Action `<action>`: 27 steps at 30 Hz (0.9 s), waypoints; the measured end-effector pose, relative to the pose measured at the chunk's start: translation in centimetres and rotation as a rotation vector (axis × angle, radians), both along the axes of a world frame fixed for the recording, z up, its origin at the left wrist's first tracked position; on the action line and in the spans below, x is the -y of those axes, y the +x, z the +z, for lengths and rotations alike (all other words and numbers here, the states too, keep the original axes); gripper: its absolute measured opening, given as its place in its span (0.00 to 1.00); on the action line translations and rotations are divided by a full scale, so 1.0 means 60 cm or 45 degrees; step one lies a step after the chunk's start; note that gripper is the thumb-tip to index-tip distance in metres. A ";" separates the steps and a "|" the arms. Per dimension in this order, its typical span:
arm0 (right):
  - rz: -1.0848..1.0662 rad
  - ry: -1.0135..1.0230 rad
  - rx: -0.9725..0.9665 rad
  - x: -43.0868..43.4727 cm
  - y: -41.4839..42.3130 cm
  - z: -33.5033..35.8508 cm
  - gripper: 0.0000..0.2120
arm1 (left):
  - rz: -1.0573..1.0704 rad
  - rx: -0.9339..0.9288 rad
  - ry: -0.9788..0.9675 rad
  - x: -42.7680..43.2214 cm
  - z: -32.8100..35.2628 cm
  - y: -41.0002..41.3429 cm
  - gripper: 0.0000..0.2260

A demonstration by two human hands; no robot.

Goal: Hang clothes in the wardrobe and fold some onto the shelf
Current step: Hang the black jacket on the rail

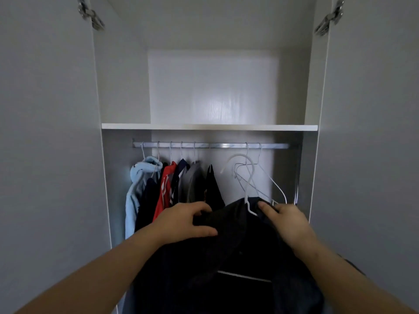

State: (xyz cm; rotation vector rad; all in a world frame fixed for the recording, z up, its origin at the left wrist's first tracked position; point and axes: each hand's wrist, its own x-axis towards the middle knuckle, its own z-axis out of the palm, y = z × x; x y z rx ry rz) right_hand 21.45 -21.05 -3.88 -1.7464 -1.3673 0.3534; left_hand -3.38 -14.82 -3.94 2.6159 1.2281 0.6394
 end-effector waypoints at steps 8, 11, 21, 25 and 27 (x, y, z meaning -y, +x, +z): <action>-0.101 0.026 -0.011 -0.006 0.021 -0.026 0.22 | 0.241 -0.017 -0.075 -0.025 -0.047 -0.035 0.07; -0.159 0.004 0.038 -0.010 0.025 -0.022 0.21 | 0.373 -0.015 0.153 -0.015 -0.058 -0.010 0.06; -0.401 -0.201 -0.133 0.000 0.091 -0.082 0.23 | 0.328 -0.026 -0.241 -0.022 -0.088 0.041 0.26; -0.443 -0.211 -0.364 0.010 0.108 -0.104 0.22 | 0.302 0.216 -0.320 -0.031 -0.099 0.064 0.16; -0.455 -0.202 -0.476 0.012 0.110 -0.109 0.22 | 0.331 0.325 -0.362 -0.038 -0.102 0.077 0.13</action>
